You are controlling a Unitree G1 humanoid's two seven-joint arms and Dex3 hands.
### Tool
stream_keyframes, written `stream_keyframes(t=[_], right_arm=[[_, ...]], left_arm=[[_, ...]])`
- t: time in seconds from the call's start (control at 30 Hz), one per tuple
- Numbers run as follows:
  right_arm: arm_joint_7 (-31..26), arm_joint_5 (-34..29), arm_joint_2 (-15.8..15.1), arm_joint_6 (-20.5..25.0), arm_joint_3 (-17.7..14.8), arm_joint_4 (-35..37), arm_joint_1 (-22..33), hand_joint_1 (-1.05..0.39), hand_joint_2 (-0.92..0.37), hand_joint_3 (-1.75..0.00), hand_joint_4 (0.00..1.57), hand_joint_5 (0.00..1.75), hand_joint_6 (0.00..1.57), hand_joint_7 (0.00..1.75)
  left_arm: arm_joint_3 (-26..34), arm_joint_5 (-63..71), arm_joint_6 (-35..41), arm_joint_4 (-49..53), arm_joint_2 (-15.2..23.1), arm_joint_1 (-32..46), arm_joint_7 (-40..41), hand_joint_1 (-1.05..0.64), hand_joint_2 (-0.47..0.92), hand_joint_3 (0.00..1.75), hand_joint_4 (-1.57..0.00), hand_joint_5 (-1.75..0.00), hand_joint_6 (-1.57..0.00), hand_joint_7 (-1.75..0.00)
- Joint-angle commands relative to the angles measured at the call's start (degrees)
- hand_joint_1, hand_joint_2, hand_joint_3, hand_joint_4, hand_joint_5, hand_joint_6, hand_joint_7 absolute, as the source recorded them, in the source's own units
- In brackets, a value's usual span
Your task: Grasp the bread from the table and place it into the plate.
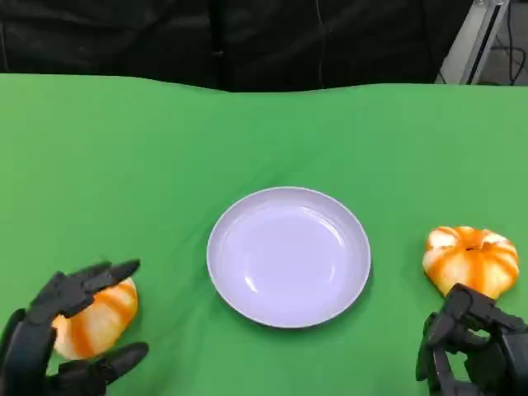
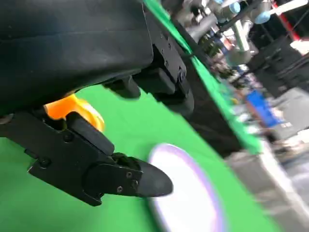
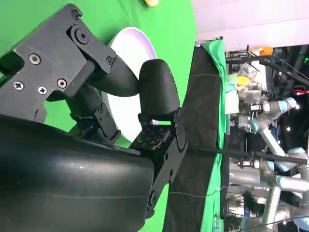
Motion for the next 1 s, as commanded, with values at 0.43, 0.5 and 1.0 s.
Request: stream_keyframes(t=[0.43, 0.5, 1.0], right_arm=[[-0.54, 0.17, -0.52, -0.10, -0.51, 0.23, -0.48, -0.11, -0.35, -1.47, 0.92, 1.75, 0.87, 1.55], [-0.66, -0.11, -0.55, -0.33, -0.44, 0.18, -0.47, -0.11, -0.34, -1.48, 0.92, 1.75, 0.87, 1.56], [-0.68, 0.12, -0.65, -0.42, -0.03, -0.05, -0.34, -0.12, -0.35, -1.47, 0.91, 1.75, 0.85, 1.56]], left_arm=[[-18.47, 41.39, 42.11, -5.77, 14.62, -2.12, 25.06, -1.03, 0.92, 0.11, -0.02, -0.01, -0.33, 0.00], [-20.61, 40.58, 44.74, -4.39, 15.70, -3.07, 22.97, -1.04, 0.92, 0.14, -0.04, -0.02, -0.32, -0.01], [-30.12, 30.40, 48.95, -1.26, 20.37, -6.43, 17.78, -1.01, 0.92, 0.22, -0.17, -0.07, -0.32, -0.02]])
